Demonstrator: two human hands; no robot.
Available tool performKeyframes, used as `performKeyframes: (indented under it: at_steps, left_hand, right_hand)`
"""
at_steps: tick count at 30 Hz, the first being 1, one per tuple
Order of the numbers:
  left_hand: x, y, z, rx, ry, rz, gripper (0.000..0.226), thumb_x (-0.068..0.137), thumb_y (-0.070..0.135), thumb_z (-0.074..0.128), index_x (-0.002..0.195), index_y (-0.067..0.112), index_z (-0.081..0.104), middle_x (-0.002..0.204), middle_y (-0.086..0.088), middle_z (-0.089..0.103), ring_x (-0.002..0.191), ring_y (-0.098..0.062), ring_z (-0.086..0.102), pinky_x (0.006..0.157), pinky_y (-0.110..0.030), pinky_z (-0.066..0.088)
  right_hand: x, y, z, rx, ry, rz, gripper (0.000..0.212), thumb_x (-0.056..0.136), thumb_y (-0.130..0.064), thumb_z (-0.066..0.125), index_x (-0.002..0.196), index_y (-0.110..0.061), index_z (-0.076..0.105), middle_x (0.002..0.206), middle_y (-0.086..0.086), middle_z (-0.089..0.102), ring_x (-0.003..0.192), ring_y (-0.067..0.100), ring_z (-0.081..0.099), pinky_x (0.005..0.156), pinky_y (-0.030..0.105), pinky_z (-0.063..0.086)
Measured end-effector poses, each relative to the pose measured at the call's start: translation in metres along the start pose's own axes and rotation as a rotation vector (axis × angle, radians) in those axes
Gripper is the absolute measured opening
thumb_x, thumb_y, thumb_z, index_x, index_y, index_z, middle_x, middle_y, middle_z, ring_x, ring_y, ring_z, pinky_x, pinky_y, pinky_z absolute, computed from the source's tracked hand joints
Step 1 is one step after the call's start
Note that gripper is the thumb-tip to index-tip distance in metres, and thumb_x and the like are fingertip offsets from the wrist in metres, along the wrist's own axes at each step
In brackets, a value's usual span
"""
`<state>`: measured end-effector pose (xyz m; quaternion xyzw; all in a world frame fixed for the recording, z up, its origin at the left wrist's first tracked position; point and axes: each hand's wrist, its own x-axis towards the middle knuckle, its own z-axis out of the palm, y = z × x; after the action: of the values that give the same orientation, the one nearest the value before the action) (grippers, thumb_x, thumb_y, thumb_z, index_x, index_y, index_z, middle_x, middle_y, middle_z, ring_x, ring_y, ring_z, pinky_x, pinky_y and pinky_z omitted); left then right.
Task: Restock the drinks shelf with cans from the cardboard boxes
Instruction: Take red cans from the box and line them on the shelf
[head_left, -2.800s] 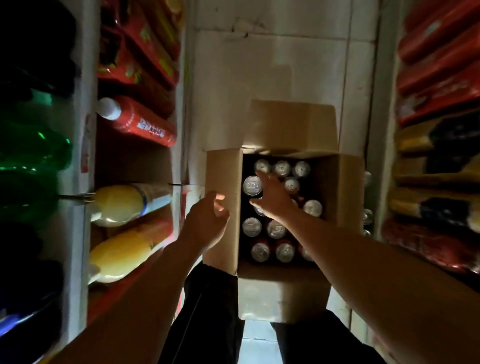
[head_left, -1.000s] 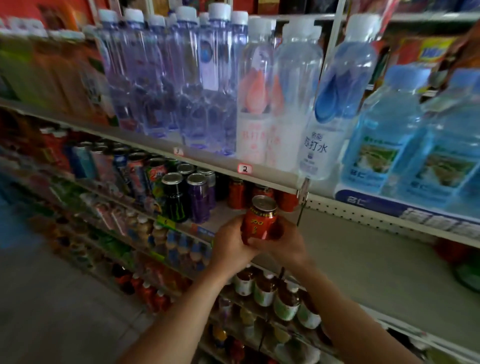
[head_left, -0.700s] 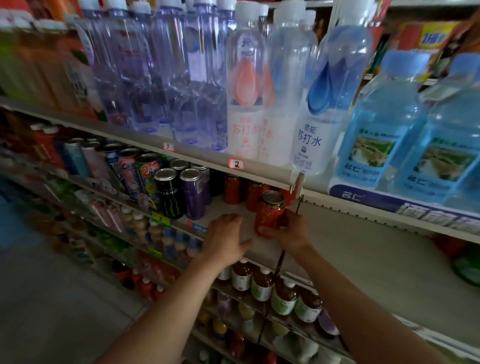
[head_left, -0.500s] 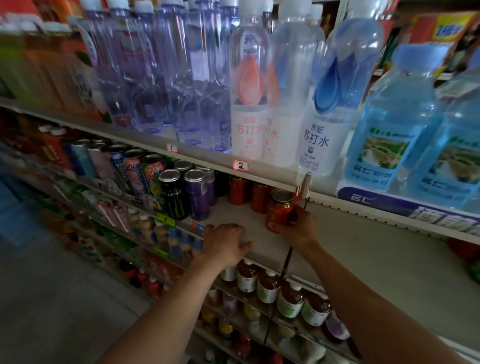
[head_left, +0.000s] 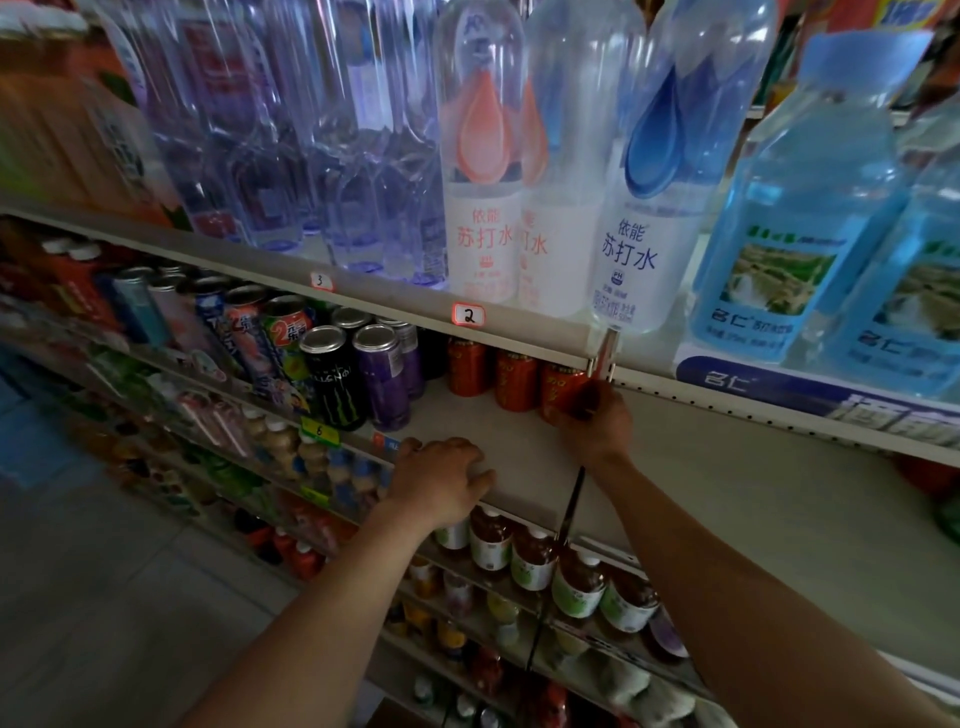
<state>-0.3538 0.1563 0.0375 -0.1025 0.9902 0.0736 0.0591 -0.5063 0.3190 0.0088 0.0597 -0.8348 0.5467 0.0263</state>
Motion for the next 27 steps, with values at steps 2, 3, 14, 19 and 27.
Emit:
performKeyframes:
  at_steps: [2,3,14,19,27]
  left_hand:
    - [0.000,0.000,-0.001,0.000,-0.004,0.000,0.047,0.098,0.056,0.033,0.133,0.032,0.051,0.141,0.011,0.050,0.123,-0.017,0.051,0.109,-0.046,0.026]
    - [0.000,0.000,0.000,-0.002,-0.004,0.000,0.047,0.098,0.056,0.032,0.133,0.032,0.051,0.142,0.011,0.050,0.123,-0.017,0.051,0.109,-0.047,0.026]
    - [-0.011,-0.010,0.002,-0.198,0.238,0.150,0.044,0.098,0.044,0.047,0.136,0.023,0.052,0.142,0.003,0.050,0.131,-0.017,0.045,0.113,-0.040,0.030]
    - [-0.051,-0.032,0.018,-0.595,0.784,0.099,0.018,0.094,0.021,0.060,0.108,0.012,0.066,0.101,0.001,0.066,0.092,-0.008,0.061,0.082,-0.019,0.049]
    - [-0.175,-0.114,0.215,-0.735,0.205,-0.709,0.042,0.084,0.020,0.072,0.123,0.012,0.058,0.108,-0.008,0.070,0.101,-0.027,0.067,0.084,-0.032,0.050]
  right_hand:
    - [-0.003,-0.001,0.000,0.001,0.010,0.010,0.051,0.064,-0.026,0.091,0.108,-0.014,0.068,0.105,0.002,0.073,0.094,0.014,0.066,0.076,0.021,0.044]
    - [-0.005,-0.002,0.000,0.006,0.015,0.010,0.052,0.064,-0.026,0.091,0.109,-0.015,0.067,0.106,0.002,0.073,0.094,0.014,0.066,0.076,0.021,0.044]
    - [-0.010,-0.009,-0.009,0.008,0.015,0.047,0.060,0.065,-0.032,0.089,0.111,-0.016,0.054,0.114,0.003,0.064,0.101,0.016,0.060,0.087,0.029,0.049]
    - [-0.112,-0.063,-0.006,0.124,0.200,-0.484,0.028,0.082,-0.027,0.074,0.100,-0.014,0.058,0.096,0.000,0.060,0.085,0.016,0.059,0.070,0.029,0.049]
    - [-0.245,0.030,0.116,-0.148,-1.060,-0.330,0.027,0.085,-0.033,0.064,0.101,-0.011,0.067,0.085,-0.004,0.066,0.076,0.008,0.064,0.069,0.025,0.051]
